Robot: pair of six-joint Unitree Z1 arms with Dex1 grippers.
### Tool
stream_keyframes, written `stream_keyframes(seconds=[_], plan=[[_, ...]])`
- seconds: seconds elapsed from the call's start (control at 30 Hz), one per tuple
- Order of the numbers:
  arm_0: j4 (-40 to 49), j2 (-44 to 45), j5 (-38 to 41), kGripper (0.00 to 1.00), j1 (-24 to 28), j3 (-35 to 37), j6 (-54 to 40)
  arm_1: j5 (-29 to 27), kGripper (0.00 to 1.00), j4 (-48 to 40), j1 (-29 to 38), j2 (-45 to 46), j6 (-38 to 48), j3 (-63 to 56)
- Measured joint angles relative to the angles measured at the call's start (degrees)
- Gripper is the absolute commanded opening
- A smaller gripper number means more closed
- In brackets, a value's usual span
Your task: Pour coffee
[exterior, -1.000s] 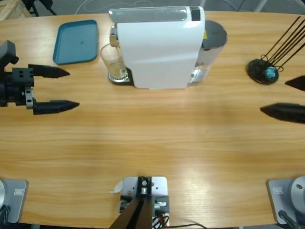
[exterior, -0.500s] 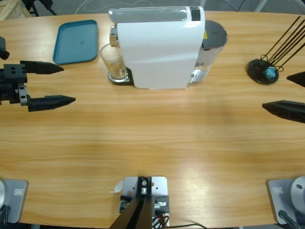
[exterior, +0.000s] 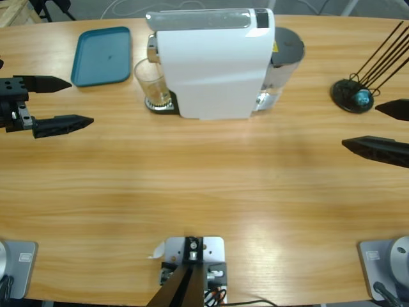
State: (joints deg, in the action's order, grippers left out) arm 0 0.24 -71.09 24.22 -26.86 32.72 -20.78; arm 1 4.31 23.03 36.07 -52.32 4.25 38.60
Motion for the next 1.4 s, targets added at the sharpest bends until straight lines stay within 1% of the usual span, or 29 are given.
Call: stream_keyframes(seconds=[0.57,1.4], plan=[[-0.2,1.3,0.1,1.0,0.0,0.0,0.0,-0.1,1.0,-1.0,0.0,-2.4,0.0,-0.4],[-0.7,2.4,1.1,1.0,0.0,0.0,0.0,-0.3,1.0,-1.1,0.0,-2.4,0.1,-0.9]])
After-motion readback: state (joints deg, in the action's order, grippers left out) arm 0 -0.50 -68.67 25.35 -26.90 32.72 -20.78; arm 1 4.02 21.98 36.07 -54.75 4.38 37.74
